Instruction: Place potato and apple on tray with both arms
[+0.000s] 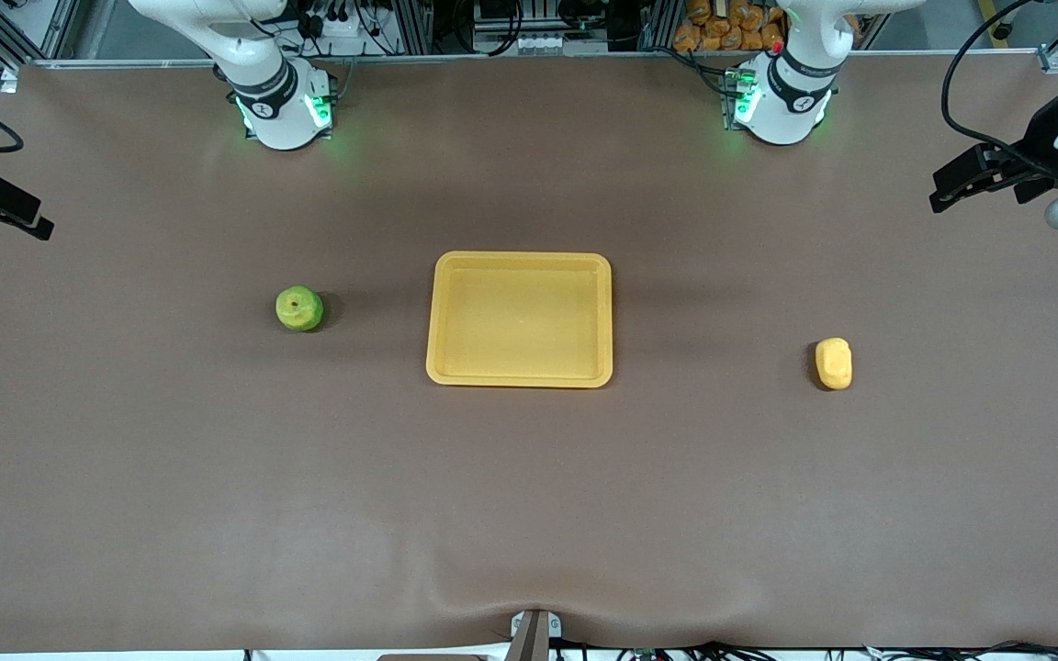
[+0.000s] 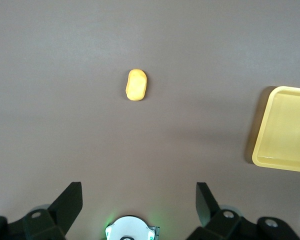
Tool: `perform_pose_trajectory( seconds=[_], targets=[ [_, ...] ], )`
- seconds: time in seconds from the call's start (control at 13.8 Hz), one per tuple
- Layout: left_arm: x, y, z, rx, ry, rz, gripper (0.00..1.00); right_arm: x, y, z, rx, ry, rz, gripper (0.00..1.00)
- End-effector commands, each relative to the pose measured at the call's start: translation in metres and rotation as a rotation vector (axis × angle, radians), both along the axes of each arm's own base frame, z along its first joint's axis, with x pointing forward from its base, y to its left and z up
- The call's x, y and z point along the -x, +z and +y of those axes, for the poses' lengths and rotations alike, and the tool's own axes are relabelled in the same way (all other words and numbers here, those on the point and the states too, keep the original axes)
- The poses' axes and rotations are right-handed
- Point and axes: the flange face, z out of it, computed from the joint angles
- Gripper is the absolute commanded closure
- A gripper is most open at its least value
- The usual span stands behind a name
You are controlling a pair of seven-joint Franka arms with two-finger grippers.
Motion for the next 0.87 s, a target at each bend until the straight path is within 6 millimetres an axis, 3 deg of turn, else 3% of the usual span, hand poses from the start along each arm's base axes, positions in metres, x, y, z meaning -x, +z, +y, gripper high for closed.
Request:
perform_pose_trajectory(
  seconds=[0.0, 0.51, 0.8],
  targets=[
    [0.002, 0.004, -0.002, 0.011, -0.019, 0.000, 0.00, 0.005, 0.000, -0.006, 0.012, 0.004, 0.004, 0.00],
    [0.001, 0.008, -0.001, 0.017, -0.006, -0.009, 0.00, 0.006, -0.001, -0.022, 0.001, -0.037, 0.006, 0.00],
    [-0.007, -0.006, 0.001, 0.011, -0.003, 0.018, 0.00, 0.004, -0.002, -0.021, -0.001, -0.033, 0.011, 0.00]
  ],
)
